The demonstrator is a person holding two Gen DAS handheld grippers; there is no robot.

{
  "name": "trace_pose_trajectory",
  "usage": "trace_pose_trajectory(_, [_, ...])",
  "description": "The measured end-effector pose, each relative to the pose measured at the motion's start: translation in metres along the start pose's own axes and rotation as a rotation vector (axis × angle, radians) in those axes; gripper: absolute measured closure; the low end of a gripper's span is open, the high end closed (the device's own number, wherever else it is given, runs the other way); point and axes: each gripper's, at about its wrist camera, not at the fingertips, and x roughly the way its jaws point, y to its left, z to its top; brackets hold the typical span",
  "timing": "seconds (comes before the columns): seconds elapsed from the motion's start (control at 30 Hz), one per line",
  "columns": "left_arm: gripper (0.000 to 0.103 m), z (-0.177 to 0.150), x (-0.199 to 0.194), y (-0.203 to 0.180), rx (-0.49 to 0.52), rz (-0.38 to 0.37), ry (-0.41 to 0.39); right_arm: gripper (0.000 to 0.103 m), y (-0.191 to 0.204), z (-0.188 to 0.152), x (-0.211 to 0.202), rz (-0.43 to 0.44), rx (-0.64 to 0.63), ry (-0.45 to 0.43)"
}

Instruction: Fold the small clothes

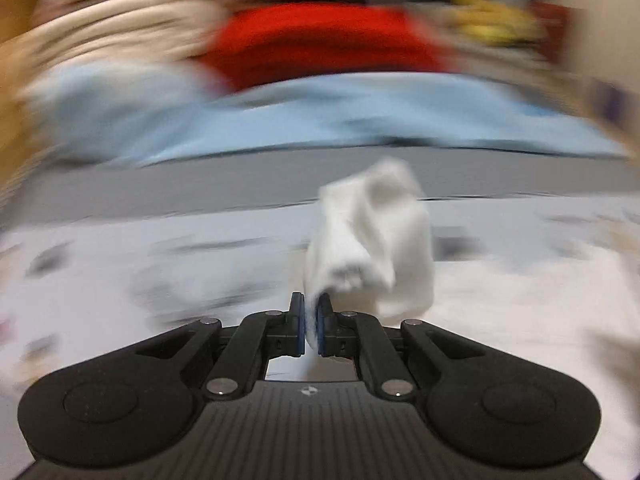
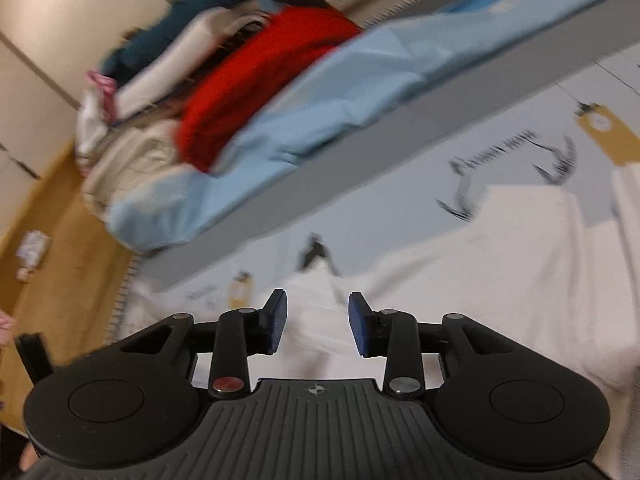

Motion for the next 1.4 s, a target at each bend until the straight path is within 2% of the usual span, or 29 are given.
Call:
trace_pose_trajectory(0.1, [0.094, -0.004, 0.016, 0.089, -0.118, 0.458, 0.074, 0.066, -0.011, -0.005, 0.003, -0.080, -0.011, 0.022])
trace_pose_trajectory(0.13, [0.087, -0.007, 0.015, 0.109, -0.150, 0.571, 0.082, 0.066, -0.013, -0.006, 0.003, -0.100, -0.018, 0.028])
trace_pose_trajectory(0.17, [0.077, -0.007, 0.012, 0.123, -0.178, 0.634, 0.089, 0.066, -0.016, -0.008, 0.002, -0.116, -0.019, 0.028])
trace_pose_trajectory(0.2, [0.073, -0.006, 0.007, 0.130, -0.209, 0.643, 0.081, 0.066, -0.017, -0.008, 0.003, -0.131, -0.018, 0.028])
trace_pose_trajectory(0.23, [0.069, -0.005, 0.002, 0.129, -0.235, 0.626, 0.061, 0.066, -0.018, -0.008, 0.003, -0.146, -0.017, 0.030])
trace_pose_trajectory(0.3, [0.068, 0.004, -0.005, 0.105, -0.242, 0.520, 0.009, 0.066, -0.021, -0.009, 0.005, -0.190, -0.014, 0.032])
trace_pose_trajectory(0.33, [0.065, 0.007, -0.004, 0.088, -0.218, 0.432, -0.010, 0.066, -0.023, -0.010, 0.006, -0.213, -0.008, 0.034])
trace_pose_trajectory(0.37, [0.057, 0.009, -0.002, 0.065, -0.175, 0.320, -0.024, 0.066, -0.025, -0.011, 0.008, -0.236, 0.001, 0.037])
trace_pose_trajectory(0.4, [0.054, 0.008, 0.000, 0.043, -0.128, 0.202, -0.028, 0.066, -0.026, -0.012, 0.010, -0.258, 0.013, 0.039])
trace_pose_trajectory(0.5, [0.054, -0.007, 0.010, -0.026, -0.013, -0.103, -0.001, 0.066, -0.033, -0.012, 0.010, -0.333, 0.041, 0.025])
trace_pose_trajectory(0.57, [0.054, -0.022, 0.019, -0.065, 0.075, -0.229, 0.041, 0.066, -0.042, -0.009, 0.005, -0.376, 0.061, 0.002])
trace_pose_trajectory(0.63, [0.054, -0.042, 0.027, -0.092, 0.166, -0.303, 0.096, 0.066, -0.054, -0.006, -0.001, -0.410, 0.094, -0.022])
trace_pose_trajectory(0.67, [0.054, -0.052, 0.030, -0.104, 0.212, -0.321, 0.129, 0.066, -0.059, -0.005, -0.005, -0.425, 0.109, -0.032])
trace_pose_trajectory(0.7, [0.054, -0.062, 0.038, -0.111, 0.268, -0.298, 0.184, 0.066, -0.066, -0.002, -0.009, -0.439, 0.126, -0.043])
trace_pose_trajectory(0.73, [0.057, -0.072, 0.051, -0.111, 0.313, -0.221, 0.274, 0.066, -0.073, 0.000, -0.014, -0.450, 0.141, -0.057])
trace_pose_trajectory(0.77, [0.039, -0.080, 0.061, -0.102, 0.315, -0.142, 0.335, 0.066, -0.080, 0.003, -0.020, -0.461, 0.155, -0.075])
trace_pose_trajectory(0.8, [0.036, -0.080, 0.061, -0.085, 0.252, -0.129, 0.333, 0.066, -0.088, 0.007, -0.026, -0.475, 0.168, -0.097])
trace_pose_trajectory(0.87, [0.040, -0.074, 0.060, -0.072, 0.185, -0.109, 0.386, 0.066, -0.105, 0.015, -0.041, -0.510, 0.201, -0.138])
trace_pose_trajectory(0.97, [0.045, -0.069, 0.049, -0.086, 0.278, -0.014, 0.347, 0.066, -0.133, 0.027, -0.062, -0.541, 0.261, -0.194])
trace_pose_trajectory(1.0, [0.045, -0.067, 0.043, -0.089, 0.266, -0.037, 0.315, 0.066, -0.144, 0.030, -0.070, -0.552, 0.284, -0.213])
trace_pose_trajectory(1.07, [0.046, -0.059, 0.033, -0.094, 0.195, -0.173, 0.262, 0.066, -0.164, 0.035, -0.085, -0.570, 0.328, -0.252])
trace_pose_trajectory(1.13, [0.046, -0.060, 0.036, -0.093, 0.163, -0.253, 0.287, 0.066, -0.184, 0.037, -0.098, -0.587, 0.360, -0.286])
trace_pose_trajectory(1.17, [0.046, -0.068, 0.044, -0.094, 0.181, -0.224, 0.357, 0.066, -0.195, 0.037, -0.105, -0.600, 0.376, -0.302])
trace_pose_trajectory(1.2, [0.040, -0.075, 0.050, -0.094, 0.200, -0.195, 0.404, 0.066, -0.207, 0.036, -0.114, -0.618, 0.404, -0.319])
trace_pose_trajectory(1.3, [0.037, -0.075, 0.051, -0.089, 0.188, -0.212, 0.406, 0.066, -0.239, 0.033, -0.135, -0.653, 0.500, -0.348])
trace_pose_trajectory(1.4, [0.036, -0.077, 0.058, -0.091, 0.233, -0.205, 0.391, 0.064, -0.263, 0.028, -0.149, -0.647, 0.546, -0.359])
